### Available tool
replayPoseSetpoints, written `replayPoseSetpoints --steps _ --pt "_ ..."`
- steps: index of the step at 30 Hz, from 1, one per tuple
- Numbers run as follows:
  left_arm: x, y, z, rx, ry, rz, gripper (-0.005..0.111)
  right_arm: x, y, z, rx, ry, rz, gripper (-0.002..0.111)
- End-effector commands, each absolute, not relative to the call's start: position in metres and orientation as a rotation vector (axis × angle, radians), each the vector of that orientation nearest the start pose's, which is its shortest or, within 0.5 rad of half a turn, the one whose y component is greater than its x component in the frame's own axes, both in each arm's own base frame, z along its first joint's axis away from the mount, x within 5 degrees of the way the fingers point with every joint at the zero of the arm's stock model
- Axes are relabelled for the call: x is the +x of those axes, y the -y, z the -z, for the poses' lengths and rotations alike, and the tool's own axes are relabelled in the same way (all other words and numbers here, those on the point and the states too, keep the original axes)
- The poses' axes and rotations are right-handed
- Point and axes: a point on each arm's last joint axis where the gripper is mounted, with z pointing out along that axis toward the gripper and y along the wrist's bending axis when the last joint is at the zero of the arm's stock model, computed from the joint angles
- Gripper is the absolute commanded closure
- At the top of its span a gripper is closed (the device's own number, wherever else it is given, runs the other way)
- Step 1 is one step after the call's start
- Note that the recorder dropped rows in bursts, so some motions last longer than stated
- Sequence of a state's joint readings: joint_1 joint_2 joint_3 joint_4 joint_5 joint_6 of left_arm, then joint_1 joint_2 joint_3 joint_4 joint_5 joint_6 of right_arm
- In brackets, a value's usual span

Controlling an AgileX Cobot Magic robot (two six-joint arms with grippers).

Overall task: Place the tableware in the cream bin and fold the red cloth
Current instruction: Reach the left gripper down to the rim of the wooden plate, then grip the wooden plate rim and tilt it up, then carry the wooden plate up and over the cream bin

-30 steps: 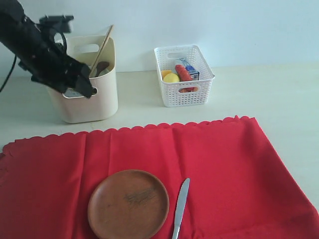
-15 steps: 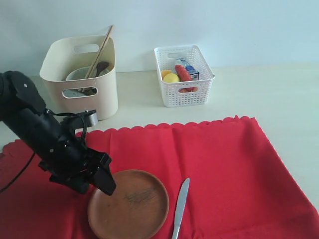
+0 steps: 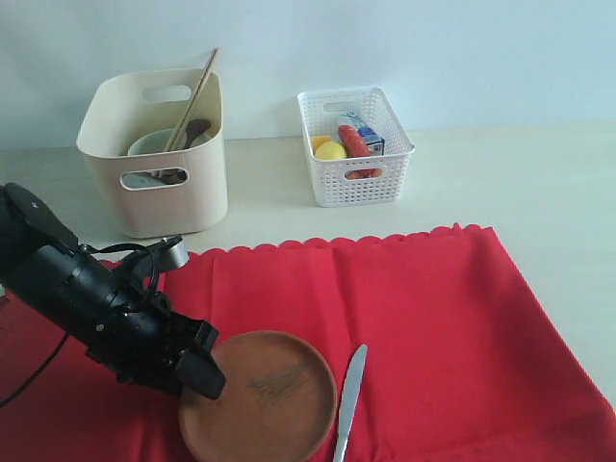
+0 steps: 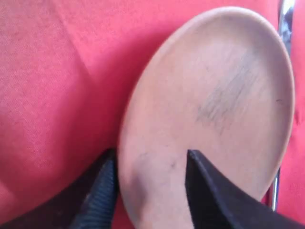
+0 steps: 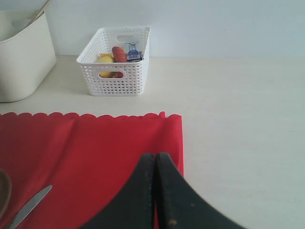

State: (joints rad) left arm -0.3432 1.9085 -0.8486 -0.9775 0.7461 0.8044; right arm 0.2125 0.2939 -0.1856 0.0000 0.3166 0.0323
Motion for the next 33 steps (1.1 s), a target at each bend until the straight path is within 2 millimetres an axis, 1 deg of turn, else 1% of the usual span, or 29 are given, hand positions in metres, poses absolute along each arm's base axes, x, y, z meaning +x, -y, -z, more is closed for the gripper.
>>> replayPoseSetpoints --steps 1,4,6,7,8,9,14,17,24,30,33 --pt "0.263 0.149 -0.102 0.52 -2.946 0.914 0.106 0.076 -0.016 -0.229 -0.169 -1.894 -0.164 0.108" --pt "0.265 0.15 -0.104 0.495 -2.925 0.924 0.107 0.076 -0.016 -0.229 -0.169 -1.894 -0.164 0.108" --pt "0.266 0.15 -0.113 0.51 -2.893 0.924 0.107 0.076 -0.016 -0.229 -0.169 -1.894 -0.164 0.108" --pt "0.264 0.151 -0.122 0.525 -2.868 0.94 0.107 0.076 -0.016 -0.229 -0.169 -1.894 -0.164 0.108" --pt "0.264 0.151 -0.126 0.532 -2.857 0.947 0.107 0.076 -0.016 -0.229 -0.169 -1.894 -0.164 0.108" --pt "0.262 0.151 -0.137 0.543 -2.827 0.968 0.107 0.076 -0.016 -0.229 -0.169 -1.894 -0.164 0.108" --pt "0.258 0.151 -0.168 0.573 -2.725 0.994 0.107 0.076 -0.016 -0.229 -0.169 -1.894 -0.164 0.108" --pt "0.257 0.147 -0.184 0.567 -2.674 0.996 0.107 0.076 -0.016 -0.229 -0.169 -1.894 -0.164 0.108" --pt "0.259 0.131 -0.214 0.491 -2.566 0.997 0.107 0.076 -0.016 -0.229 -0.169 -1.895 -0.164 0.108" --pt "0.272 0.109 -0.259 0.397 -2.41 0.966 0.107 0.076 -0.016 -0.229 -0.17 -1.894 -0.163 0.108" --pt "0.286 0.096 -0.283 0.337 -2.335 0.934 0.107 0.076 -0.016 -0.229 -0.17 -1.894 -0.163 0.108"
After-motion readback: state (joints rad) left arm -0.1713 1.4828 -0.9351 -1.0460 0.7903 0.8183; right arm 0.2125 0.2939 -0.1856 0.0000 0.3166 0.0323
